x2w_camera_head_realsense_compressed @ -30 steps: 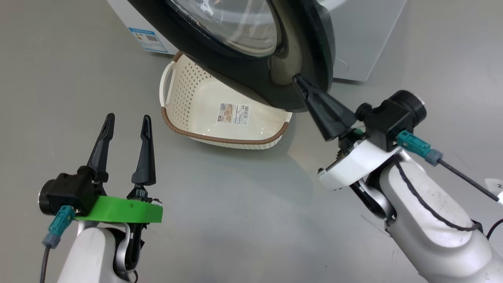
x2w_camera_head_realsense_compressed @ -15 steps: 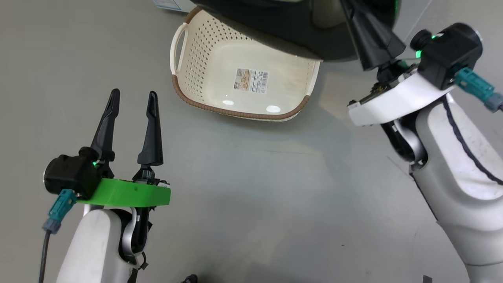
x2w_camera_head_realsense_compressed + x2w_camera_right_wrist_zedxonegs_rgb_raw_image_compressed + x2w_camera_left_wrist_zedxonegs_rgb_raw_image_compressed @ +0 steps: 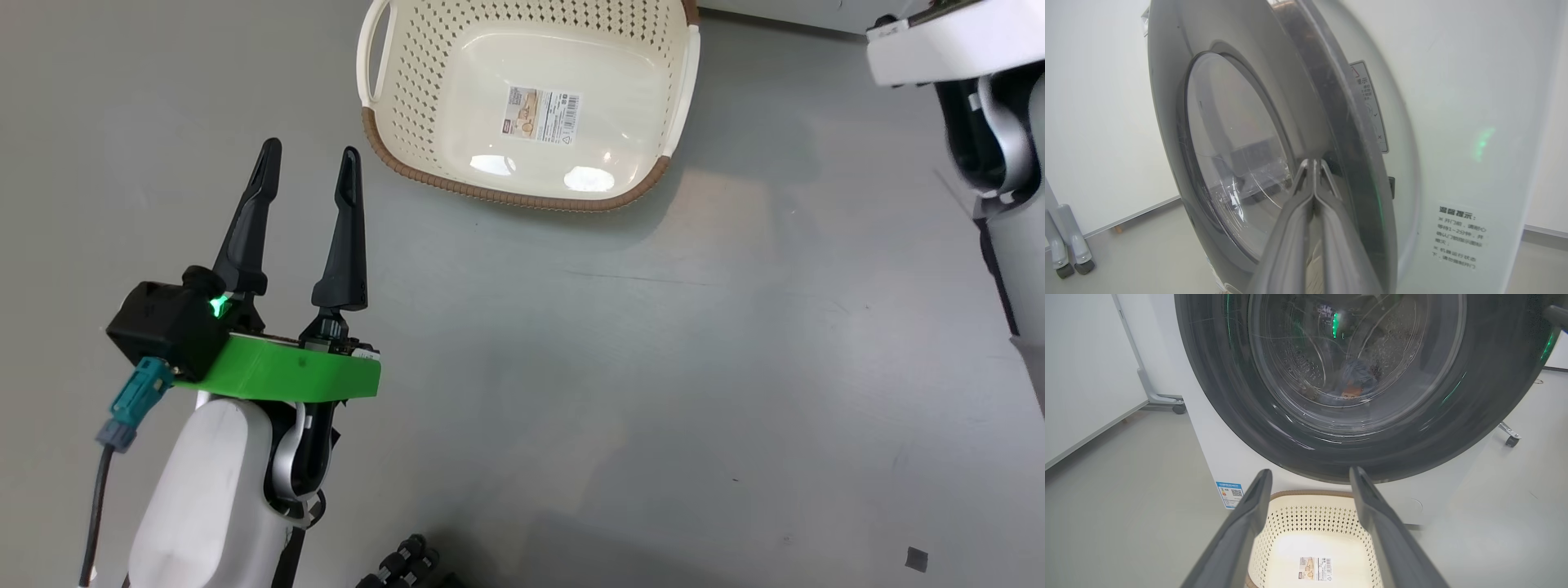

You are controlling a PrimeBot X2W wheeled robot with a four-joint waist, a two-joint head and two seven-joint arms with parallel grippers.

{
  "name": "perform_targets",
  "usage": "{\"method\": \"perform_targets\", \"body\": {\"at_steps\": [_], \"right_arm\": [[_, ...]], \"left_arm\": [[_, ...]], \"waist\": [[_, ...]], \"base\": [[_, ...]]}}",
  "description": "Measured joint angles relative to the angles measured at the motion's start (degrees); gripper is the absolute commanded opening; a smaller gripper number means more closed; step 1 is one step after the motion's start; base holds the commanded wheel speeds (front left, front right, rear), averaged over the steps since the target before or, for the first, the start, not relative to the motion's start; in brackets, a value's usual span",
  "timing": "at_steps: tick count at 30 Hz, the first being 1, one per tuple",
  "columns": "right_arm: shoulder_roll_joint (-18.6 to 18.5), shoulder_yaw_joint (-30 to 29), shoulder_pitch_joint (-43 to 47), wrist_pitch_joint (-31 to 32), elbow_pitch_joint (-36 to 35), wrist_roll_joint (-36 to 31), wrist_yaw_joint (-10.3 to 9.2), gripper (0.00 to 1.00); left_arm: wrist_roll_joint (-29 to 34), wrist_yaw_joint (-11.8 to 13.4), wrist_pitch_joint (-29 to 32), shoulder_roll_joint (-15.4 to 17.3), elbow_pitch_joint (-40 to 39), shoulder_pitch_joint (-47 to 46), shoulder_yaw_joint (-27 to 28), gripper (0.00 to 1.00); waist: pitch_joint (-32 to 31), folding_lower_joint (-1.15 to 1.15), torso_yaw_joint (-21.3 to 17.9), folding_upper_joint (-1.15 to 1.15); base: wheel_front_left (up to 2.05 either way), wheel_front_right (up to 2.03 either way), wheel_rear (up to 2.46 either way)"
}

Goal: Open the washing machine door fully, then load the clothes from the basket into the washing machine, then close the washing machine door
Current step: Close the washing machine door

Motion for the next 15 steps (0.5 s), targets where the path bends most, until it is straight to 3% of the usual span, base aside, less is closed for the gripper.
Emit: {"method": "perform_targets", "body": {"at_steps": [10, 15], "right_arm": [[-1.44, -1.91, -8.19, -0.01, 3.52, -0.05, 0.1, 0.0], [-1.44, -1.83, -9.42, -0.59, 5.43, -0.08, 1.29, 0.0]], "left_arm": [[-2.19, 0.0, 0.0, -0.11, -0.32, -2.88, -1.1, 1.0], [-2.3, 0.0, 0.0, -0.16, -0.18, -3.5, -1.31, 1.0]], "waist": [[3.77, 0.0, 1.31, 0.0], [4.68, 0.0, 1.84, 0.0]], "base": [[0.0, 0.0, 0.0], [0.0, 0.0, 0.0]]}}
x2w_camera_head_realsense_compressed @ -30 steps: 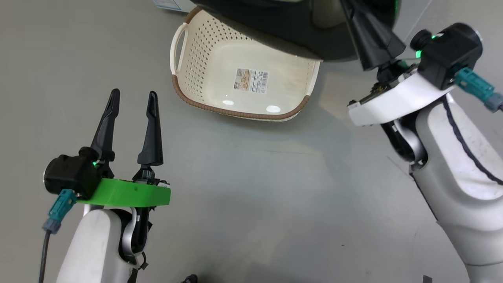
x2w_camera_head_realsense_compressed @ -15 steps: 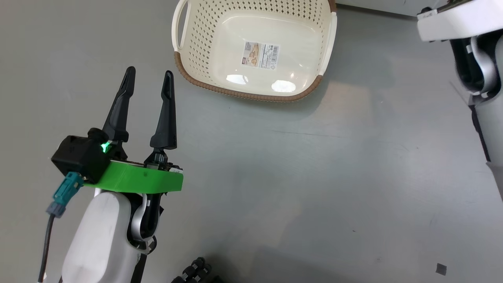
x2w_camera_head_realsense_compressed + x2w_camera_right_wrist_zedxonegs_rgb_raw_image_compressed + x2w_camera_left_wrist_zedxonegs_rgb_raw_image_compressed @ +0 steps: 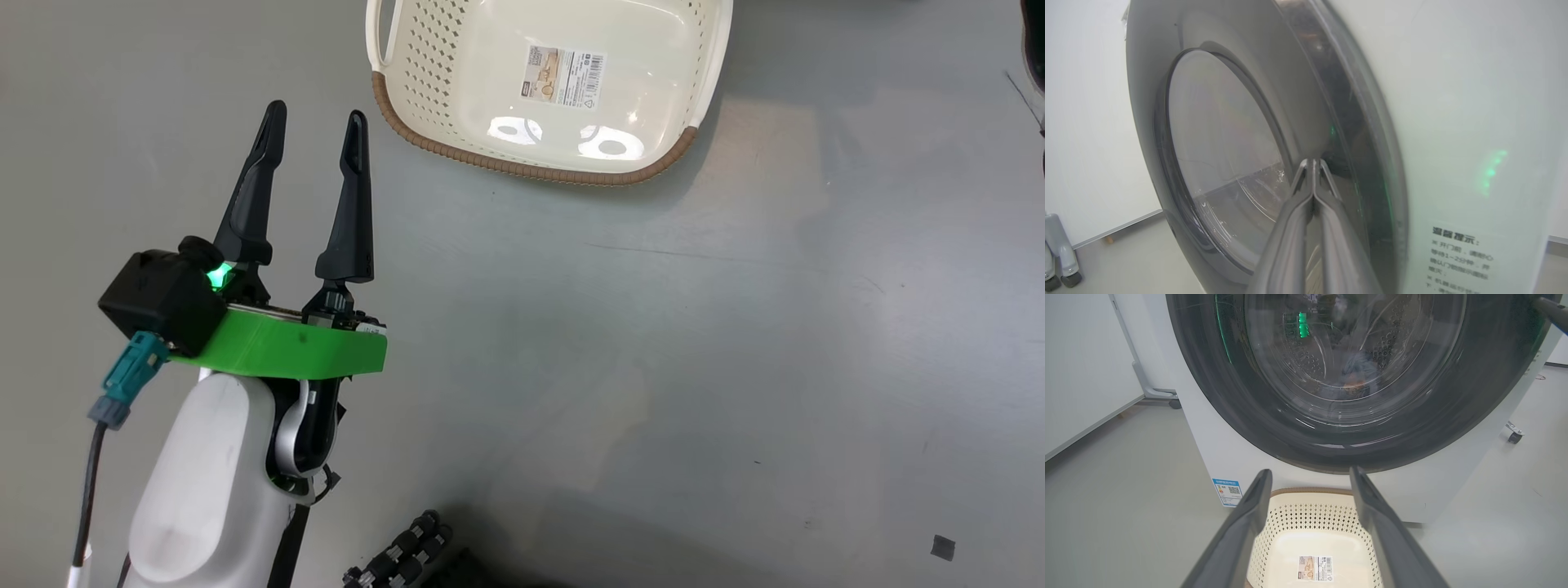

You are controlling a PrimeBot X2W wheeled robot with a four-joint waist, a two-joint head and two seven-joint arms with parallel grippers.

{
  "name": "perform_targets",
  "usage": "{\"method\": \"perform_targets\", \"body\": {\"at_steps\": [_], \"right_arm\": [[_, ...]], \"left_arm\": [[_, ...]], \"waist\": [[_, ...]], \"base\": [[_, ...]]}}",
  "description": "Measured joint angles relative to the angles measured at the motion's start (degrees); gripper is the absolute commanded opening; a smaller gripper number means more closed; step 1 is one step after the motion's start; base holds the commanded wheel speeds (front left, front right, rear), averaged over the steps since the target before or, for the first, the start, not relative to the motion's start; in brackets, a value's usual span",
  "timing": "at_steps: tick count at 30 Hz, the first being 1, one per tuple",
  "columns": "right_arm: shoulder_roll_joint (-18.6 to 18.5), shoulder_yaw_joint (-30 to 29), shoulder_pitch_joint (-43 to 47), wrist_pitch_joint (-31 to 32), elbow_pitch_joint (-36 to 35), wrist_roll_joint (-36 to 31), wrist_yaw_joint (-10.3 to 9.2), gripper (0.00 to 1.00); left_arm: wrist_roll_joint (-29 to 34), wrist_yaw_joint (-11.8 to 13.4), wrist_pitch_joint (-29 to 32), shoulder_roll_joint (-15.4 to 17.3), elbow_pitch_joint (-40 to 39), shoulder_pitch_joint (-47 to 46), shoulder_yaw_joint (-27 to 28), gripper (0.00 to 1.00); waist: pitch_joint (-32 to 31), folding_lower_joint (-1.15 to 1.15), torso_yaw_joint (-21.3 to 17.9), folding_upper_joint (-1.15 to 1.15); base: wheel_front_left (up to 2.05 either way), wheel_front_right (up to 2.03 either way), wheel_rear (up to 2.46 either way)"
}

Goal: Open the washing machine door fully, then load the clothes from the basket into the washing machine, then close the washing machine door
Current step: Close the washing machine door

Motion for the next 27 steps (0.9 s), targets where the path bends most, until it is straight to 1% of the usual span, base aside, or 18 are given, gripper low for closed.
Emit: {"method": "perform_targets", "body": {"at_steps": [5, 10, 13, 21, 27], "right_arm": [[0.13, 0.52, -1.13, -0.51, 1.4, -0.26, 0.78, 0.0], [0.57, 1.41, -1.51, -1.12, 3.58, -0.34, 0.85, 0.0], [0.59, 1.79, -1.33, -1.27, 5.04, -0.3, 1.25, 0.0], [0.86, 1.82, 2.99, -1.88, 7.65, 1.13, 1.25, 0.0], [2.5, 1.74, 7.41, -2.31, 8.29, 3.05, 1.34, 0.0]], "left_arm": [[-0.04, 0.0, 0.0, -0.01, 0.27, -0.31, -0.24, 1.0], [-0.04, 0.0, 0.0, -0.04, 1.21, -1.05, 0.22, 1.0], [-0.04, 0.0, 0.0, -0.05, 1.41, -1.07, 0.4, 1.0], [0.85, 0.0, -0.07, -0.07, 2.2, -1.06, 1.4, 1.0], [2.23, 0.0, -0.1, -0.07, 3.3, -0.86, 2.94, 1.0]], "waist": [[0.45, 0.0, 0.18, 0.0], [0.22, 0.0, -0.09, 0.0], [-0.32, 0.0, -0.36, 0.0], [-2.59, 0.0, -1.31, 0.0], [-5.21, -0.01, -2.43, 0.0]], "base": [[0.0, 0.0, 0.0], [0.0, 0.0, 0.0], [0.0, 0.0, 0.0], [0.0, 0.0, 0.0], [0.0, 0.0, 0.0]]}}
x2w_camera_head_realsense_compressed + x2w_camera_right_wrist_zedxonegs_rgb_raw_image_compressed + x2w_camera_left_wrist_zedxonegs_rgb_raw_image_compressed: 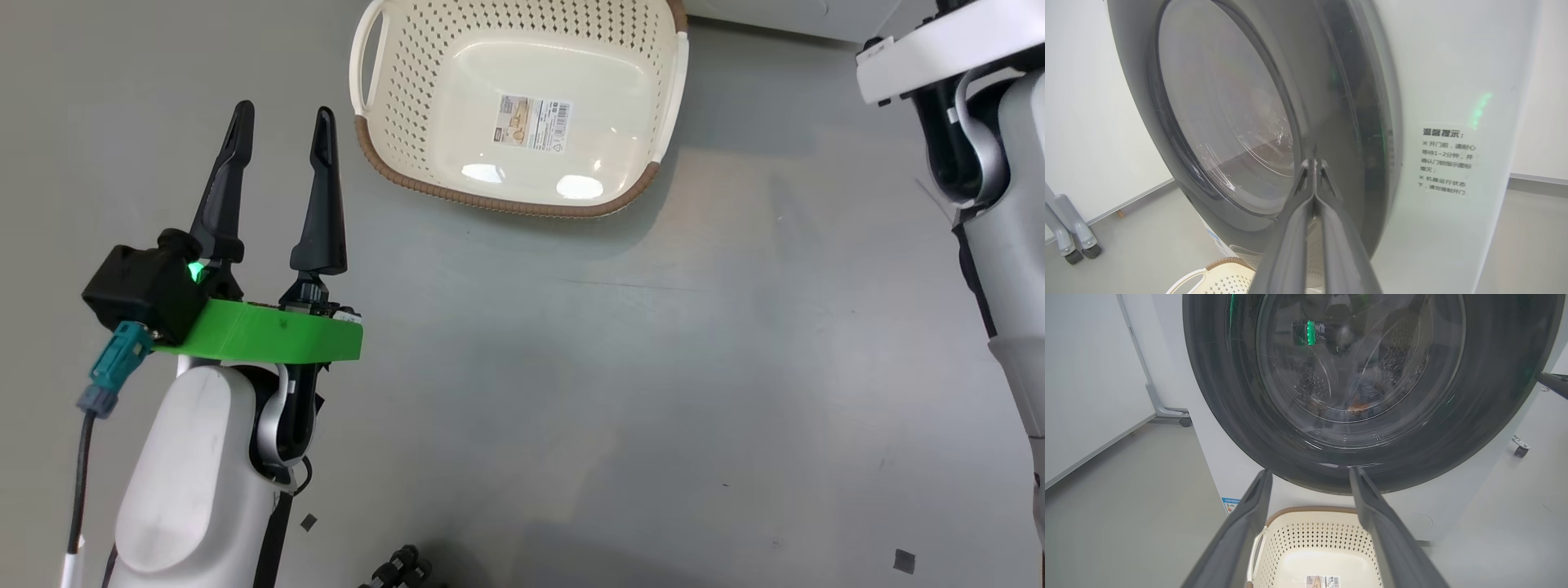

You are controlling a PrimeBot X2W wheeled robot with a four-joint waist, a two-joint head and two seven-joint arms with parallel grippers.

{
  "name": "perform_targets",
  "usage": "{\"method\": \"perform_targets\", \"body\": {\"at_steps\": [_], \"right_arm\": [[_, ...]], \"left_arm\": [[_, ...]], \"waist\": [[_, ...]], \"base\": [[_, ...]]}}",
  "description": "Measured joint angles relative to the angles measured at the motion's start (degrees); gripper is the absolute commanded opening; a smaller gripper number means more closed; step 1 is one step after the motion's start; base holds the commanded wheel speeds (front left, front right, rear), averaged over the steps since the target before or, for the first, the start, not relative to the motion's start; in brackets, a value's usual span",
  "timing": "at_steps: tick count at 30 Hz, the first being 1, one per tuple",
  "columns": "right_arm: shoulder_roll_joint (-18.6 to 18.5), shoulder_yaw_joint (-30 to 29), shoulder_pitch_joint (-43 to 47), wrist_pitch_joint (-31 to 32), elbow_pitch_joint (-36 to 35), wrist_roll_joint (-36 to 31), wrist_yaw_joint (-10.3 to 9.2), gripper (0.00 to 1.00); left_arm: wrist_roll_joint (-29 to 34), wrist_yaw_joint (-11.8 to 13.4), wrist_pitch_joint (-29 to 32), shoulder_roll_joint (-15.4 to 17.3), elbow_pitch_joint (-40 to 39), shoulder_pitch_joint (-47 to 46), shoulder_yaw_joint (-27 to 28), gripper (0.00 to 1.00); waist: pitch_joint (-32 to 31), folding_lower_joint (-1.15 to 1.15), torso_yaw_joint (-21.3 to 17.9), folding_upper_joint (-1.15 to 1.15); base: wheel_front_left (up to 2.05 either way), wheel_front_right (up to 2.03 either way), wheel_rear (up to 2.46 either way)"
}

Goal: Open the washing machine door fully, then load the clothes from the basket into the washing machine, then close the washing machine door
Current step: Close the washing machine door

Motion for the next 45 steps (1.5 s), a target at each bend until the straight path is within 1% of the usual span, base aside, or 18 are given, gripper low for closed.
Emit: {"method": "perform_targets", "body": {"at_steps": [4, 6, 12, 19, 24, 26, 28, 29, 30, 38, 43, 45], "right_arm": [[0.21, 0.09, 2.61, -0.13, 0.19, 0.55, 0.1, 0.0], [0.63, 0.12, 4.03, -0.13, 0.33, 1.0, 0.43, 0.0], [1.56, 0.35, 7.97, -0.14, 0.98, 1.43, 0.44, 0.0], [2.85, 0.01, 11.8, -0.14, -0.1, 1.45, 0.49, 0.0], [3.61, -1.51, 15.42, -0.14, -0.86, 1.97, 0.49, 0.0], [3.79, -1.85, 16.85, -0.14, -0.98, 1.97, 0.49, 0.13], [4.23, -1.93, 18.35, -0.14, -0.98, 1.97, 0.49, 0.48], [4.6, -2.2, 19.24, -0.14, -1.04, 1.97, 0.49, 0.81], [4.92, -2.35, 20.05, -0.14, -1.05, 1.97, 0.49, 1.0], [5.66, -3.75, 25.92, -0.13, -2.3, 1.74, 0.48, 1.0], [5.91, -6.38, 30.09, -0.13, -4.24, 1.31, 0.32, 1.0], [5.83, -7.05, 32.15, -0.13, -4.64, 1.23, -0.23, 1.0]], "left_arm": [[1.67, 0.0, -0.14, 0.0, 0.2, 0.63, 0.75, 1.0], [2.05, 0.0, -0.14, 0.0, 0.36, 1.26, 1.05, 1.0], [2.47, 0.0, -0.14, 0.04, 1.01, 3.2, 2.22, 1.0], [3.11, 0.0, -0.14, 1.13, 1.68, 5.19, 3.44, 1.0], [3.37, 0.0, -0.14, 1.56, 2.01, 6.58, 4.55, 1.0], [3.41, 0.0, -0.14, 1.71, 2.24, 7.29, 5.08, 1.0], [3.65, 0.0, -0.14, 1.87, 2.59, 8.08, 5.43, 1.0], [3.89, 0.0, -0.14, 1.89, 2.88, 8.55, 5.69, 1.0], [4.06, 0.0, -0.14, 1.91, 3.12, 9.04, 6.04, 1.0], [4.99, 0.0, -0.14, 3.16, 3.77, 13.4, 8.6, 1.0], [5.39, 0.0, -0.14, 3.19, 3.8, 15.29, 10.22, 1.0], [5.39, 0.0, -0.14, 3.19, 3.82, 15.94, 11.26, 1.0]], "waist": [[-2.03, 0.0, -1.02, 0.0], [-3.06, 0.0, -1.61, 0.0], [-5.59, 0.0, -3.28, 0.0], [-9.04, 0.0, -5.73, 0.0], [-11.59, -0.01, -7.28, 0.0], [-12.66, 0.0, -7.88, 0.0], [-13.74, -0.01, -8.48, 0.0], [-14.31, -0.01, -8.79, 0.0], [-14.88, -0.01, -9.1, 0.0], [-19.3, -0.01, -12.0, 0.0], [-21.89, -0.01, -13.93, 0.0], [-22.91, -0.01, -14.62, 0.0]], "base": [[0.0, 0.0, 0.0], [0.0, 0.0, 0.0], [0.0, 0.0, 0.0], [0.0, 0.0, 0.0], [0.0, 0.0, 0.0], [0.0, 0.0, 0.0], [0.0, 0.0, 0.0], [0.0, 0.0, 0.0], [0.0, 0.0, 0.0], [0.0, 0.0, 0.0], [0.0, 0.0, 0.0], [0.0, 0.0, 0.0]]}}
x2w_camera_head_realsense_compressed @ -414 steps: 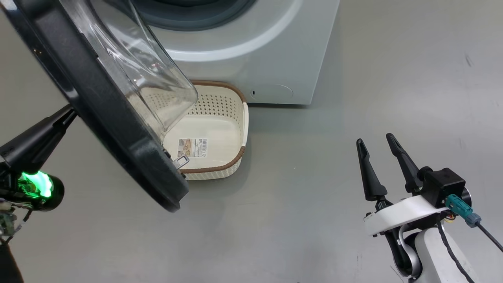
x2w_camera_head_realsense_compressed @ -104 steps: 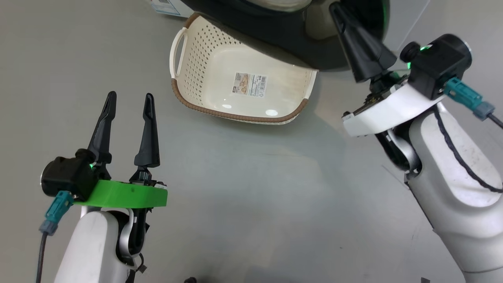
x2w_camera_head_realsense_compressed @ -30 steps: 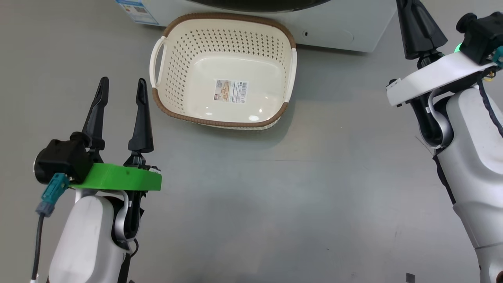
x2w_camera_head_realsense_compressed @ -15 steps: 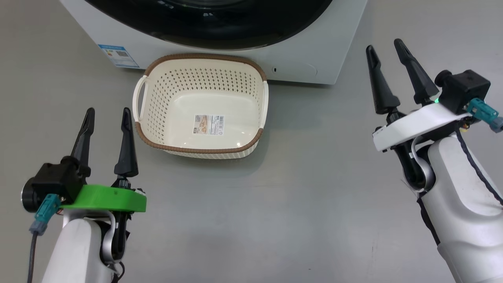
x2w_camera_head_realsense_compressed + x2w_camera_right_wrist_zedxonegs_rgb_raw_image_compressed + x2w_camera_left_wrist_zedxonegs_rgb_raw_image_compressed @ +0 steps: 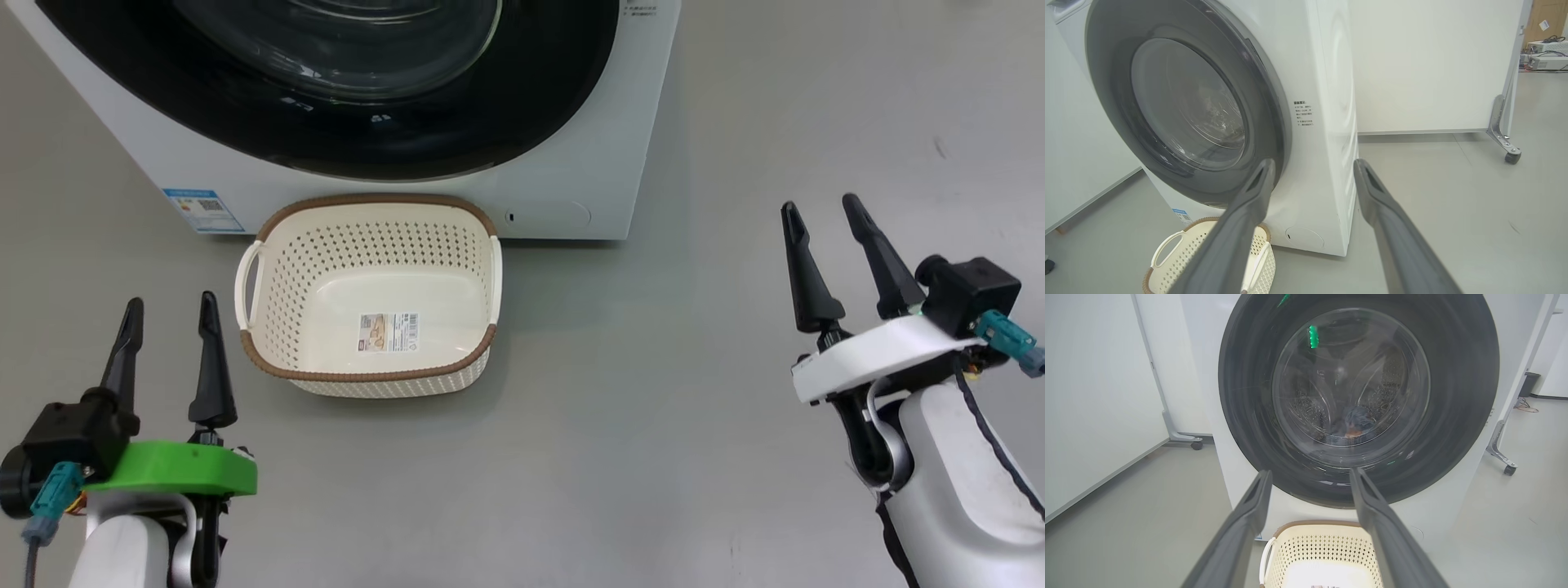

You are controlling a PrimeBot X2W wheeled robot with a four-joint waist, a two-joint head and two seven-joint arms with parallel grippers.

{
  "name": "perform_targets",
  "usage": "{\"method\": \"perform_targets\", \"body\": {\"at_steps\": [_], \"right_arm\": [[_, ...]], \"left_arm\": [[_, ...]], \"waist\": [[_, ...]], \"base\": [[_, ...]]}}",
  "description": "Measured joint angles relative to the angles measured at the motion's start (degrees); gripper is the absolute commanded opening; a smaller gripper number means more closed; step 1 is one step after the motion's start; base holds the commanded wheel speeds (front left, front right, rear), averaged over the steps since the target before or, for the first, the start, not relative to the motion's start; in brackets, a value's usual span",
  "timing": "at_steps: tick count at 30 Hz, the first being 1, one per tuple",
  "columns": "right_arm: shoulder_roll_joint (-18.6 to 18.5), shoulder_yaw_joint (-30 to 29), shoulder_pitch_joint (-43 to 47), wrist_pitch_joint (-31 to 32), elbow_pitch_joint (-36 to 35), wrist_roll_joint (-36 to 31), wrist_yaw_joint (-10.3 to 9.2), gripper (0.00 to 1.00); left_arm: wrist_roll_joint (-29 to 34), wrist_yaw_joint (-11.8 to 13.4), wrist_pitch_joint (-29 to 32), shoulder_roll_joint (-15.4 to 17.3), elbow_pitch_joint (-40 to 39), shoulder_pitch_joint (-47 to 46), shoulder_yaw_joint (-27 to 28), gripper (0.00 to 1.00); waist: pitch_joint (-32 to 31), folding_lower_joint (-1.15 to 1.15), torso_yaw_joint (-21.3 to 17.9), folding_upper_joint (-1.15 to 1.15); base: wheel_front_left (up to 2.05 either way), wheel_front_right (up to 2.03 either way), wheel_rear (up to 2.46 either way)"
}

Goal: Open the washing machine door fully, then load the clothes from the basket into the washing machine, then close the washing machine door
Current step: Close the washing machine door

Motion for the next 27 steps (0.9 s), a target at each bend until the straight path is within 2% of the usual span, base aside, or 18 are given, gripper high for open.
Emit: {"method": "perform_targets", "body": {"at_steps": [9, 19, 27], "right_arm": [[0.45, -3.09, 7.41, 0.0, -3.14, -0.67, -1.05, 1.0], [0.6, -5.27, 15.23, 0.0, -7.04, -2.45, -1.83, 1.0], [0.96, -6.27, 17.75, 0.0, -9.0, -3.27, -1.85, 1.0]], "left_arm": [[0.01, 0.53, 0.0, -0.11, -0.31, 3.85, 3.55, 1.0], [1.51, 0.43, 0.01, -0.05, -1.0, 10.52, 2.25, 1.0], [1.52, 0.23, 0.01, -0.05, -2.49, 11.27, 1.54, 1.0]], "waist": [[-4.2, 0.0, -3.0, 0.0], [-8.47, 0.0, -5.66, 0.0], [-9.39, 0.0, -6.17, 0.0]], "base": [[0.0, 0.0, 0.0], [0.0, 0.0, 0.0], [0.0, 0.0, 0.0]]}}
